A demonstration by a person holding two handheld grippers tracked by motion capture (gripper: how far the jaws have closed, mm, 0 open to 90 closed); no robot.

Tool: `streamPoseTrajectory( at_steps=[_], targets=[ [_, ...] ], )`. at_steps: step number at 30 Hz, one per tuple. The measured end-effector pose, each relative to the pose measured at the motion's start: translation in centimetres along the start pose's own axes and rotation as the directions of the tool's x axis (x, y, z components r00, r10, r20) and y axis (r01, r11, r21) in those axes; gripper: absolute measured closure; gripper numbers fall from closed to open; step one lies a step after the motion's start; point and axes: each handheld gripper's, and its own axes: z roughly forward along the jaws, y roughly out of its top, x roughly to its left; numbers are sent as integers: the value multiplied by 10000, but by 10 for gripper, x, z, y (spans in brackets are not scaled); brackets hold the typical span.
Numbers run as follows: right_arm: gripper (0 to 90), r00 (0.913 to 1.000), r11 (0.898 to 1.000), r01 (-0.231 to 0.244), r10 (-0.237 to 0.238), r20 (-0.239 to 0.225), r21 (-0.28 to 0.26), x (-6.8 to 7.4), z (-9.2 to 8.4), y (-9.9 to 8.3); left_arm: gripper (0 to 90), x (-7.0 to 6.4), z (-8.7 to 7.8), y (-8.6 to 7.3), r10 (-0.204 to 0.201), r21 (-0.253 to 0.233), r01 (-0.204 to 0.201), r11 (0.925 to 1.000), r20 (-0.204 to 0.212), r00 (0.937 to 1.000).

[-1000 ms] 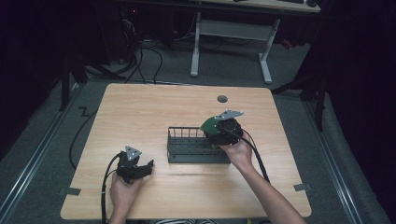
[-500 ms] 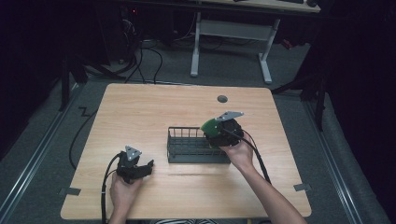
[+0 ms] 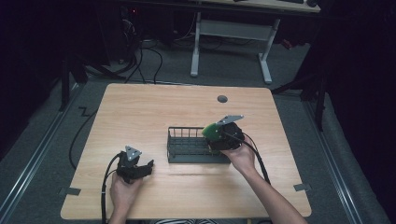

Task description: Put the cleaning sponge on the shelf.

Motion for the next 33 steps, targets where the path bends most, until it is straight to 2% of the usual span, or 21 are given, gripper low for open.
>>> streamPoseTrajectory(
  at_steps=[8,14,24,29,31,33],
  targets=[
    [226,9995,9998,-203,202,-247,-41,-2,-1,-2,267,0,0,0,3,1,-3,10000,0,10000],
    [185,9982,9988,-384,369,-478,-313,-4,-9,-2,267,0,0,0,3,0,-3,10000,0,10000],
    [217,9959,9928,-770,723,-535,-912,-14,-27,-14,267,0,0,0,6,0,-6,10000,2,10000],
    [283,9949,9823,-985,935,-386,-1591,-23,-46,-21,268,0,0,0,1,-1,-1,10000,-2,10000],
    [314,9924,9752,-1220,1173,-360,-1846,-29,-52,-27,268,0,0,0,0,-7,0,10000,-1,10000],
    [323,9886,9705,-1506,1474,-311,-1885,-36,-57,-36,268,0,0,0,-1,-9,1,10000,-2,10000]
  ],
)
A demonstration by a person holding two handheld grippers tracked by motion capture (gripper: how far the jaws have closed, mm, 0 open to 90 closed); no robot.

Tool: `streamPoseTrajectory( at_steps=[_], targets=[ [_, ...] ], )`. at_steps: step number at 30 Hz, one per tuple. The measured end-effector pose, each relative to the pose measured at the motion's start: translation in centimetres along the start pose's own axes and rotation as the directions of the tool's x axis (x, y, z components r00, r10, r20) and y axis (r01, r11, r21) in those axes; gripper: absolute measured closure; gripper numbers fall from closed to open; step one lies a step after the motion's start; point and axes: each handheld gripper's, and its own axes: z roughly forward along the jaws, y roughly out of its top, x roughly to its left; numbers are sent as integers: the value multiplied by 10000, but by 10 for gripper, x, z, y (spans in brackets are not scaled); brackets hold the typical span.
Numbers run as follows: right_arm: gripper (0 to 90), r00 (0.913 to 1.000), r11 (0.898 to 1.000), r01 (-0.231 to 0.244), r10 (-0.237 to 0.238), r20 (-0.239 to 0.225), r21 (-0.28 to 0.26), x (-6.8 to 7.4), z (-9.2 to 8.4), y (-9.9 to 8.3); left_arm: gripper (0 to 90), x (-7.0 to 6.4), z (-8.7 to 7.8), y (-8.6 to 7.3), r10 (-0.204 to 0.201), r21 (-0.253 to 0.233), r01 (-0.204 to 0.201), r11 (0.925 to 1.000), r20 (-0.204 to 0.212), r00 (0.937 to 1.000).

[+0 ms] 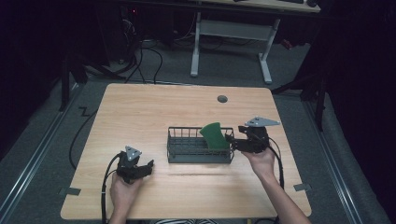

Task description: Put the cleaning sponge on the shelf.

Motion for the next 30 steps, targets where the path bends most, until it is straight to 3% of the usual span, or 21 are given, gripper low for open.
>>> streamPoseTrajectory(
  at_steps=[6,18,25,30],
  targets=[
    [347,9959,9955,-815,832,358,-475,-24,-21,-21,269,0,0,0,-5,3,5,10000,-7,10000],
    [360,9811,9829,-1698,1754,820,-710,-54,-43,-62,272,0,0,0,-17,-4,17,10000,-25,10000],
    [371,9796,9873,-1538,1576,1251,-391,-61,-37,-93,272,0,0,0,-18,-3,18,10000,-31,10000],
    [352,9692,9883,-1522,1465,1977,138,-69,-21,-123,272,0,0,0,-20,-4,20,10000,-34,10000]
  ],
)
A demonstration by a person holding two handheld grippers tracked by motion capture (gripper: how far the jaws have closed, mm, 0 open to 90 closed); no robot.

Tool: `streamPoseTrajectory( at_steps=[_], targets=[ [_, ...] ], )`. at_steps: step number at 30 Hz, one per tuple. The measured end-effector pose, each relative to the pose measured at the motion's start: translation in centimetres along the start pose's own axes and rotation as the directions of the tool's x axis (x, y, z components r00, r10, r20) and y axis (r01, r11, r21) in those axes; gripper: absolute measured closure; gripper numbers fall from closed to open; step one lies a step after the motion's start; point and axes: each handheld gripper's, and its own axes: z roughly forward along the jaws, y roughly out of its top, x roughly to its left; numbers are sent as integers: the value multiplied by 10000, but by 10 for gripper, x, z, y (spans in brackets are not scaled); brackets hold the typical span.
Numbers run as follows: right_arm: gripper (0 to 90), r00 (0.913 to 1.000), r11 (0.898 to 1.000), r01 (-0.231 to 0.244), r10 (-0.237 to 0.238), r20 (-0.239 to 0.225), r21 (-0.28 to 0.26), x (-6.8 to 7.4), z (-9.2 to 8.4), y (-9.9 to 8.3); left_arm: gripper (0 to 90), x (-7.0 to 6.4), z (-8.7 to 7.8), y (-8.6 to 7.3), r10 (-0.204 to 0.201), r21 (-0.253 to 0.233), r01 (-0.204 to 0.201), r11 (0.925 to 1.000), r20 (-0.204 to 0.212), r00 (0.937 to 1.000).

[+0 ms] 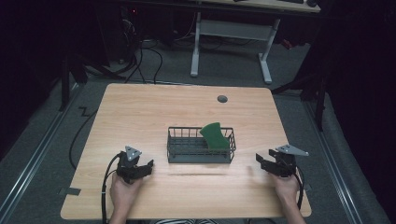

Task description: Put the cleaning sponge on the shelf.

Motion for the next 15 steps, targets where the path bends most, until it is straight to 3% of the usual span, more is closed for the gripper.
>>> streamPoseTrajectory(
  at_steps=[6,11,15],
  targets=[
    [338,9979,9989,-145,116,643,446,-5,11,-18,272,0,0,0,-3,0,3,10000,-8,10000],
    [320,9940,9968,-100,12,1095,797,-5,12,-19,272,0,0,0,-12,0,12,10000,-18,10000],
    [306,9931,9966,-161,66,1171,806,-5,12,-19,271,0,0,0,-17,-1,17,10000,-23,10000]
  ],
)
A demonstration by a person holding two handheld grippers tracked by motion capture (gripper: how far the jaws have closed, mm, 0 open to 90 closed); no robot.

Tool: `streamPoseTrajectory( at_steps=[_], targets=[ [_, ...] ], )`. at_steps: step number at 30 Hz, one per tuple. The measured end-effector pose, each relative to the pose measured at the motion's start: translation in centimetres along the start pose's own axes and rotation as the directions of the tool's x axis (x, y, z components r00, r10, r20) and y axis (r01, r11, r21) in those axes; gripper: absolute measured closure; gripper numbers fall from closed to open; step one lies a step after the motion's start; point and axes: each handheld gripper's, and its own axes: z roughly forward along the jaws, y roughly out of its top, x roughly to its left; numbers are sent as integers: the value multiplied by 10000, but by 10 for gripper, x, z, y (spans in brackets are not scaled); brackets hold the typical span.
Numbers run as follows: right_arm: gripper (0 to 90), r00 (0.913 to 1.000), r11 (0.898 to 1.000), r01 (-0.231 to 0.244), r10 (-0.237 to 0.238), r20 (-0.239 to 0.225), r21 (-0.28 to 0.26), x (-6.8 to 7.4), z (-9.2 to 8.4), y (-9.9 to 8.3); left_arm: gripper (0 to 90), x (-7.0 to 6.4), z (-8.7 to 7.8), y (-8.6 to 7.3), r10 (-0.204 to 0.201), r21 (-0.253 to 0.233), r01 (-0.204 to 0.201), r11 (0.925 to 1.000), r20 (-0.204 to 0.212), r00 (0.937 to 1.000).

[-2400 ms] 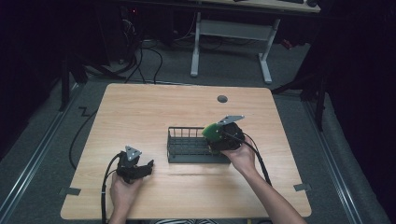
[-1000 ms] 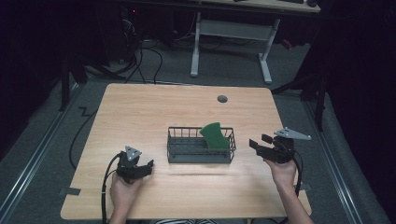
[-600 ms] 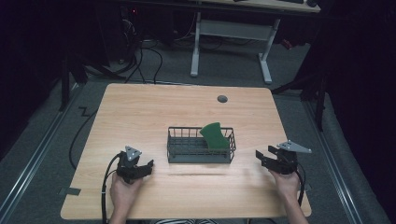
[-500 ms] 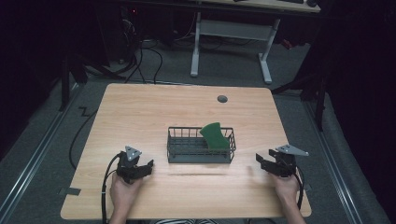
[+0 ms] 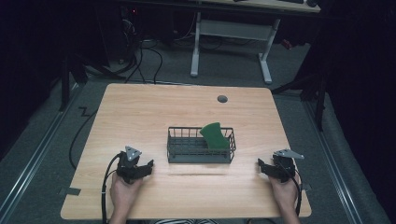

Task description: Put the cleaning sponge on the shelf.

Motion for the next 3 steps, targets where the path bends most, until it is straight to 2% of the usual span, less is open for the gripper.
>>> streamPoseTrajectory(
  at_steps=[3],
  targets=[
    [305,10000,10000,9,-9,67,-9,1,0,0,272,0,0,0,2,2,-2,10000,-2,10000]
  ],
)
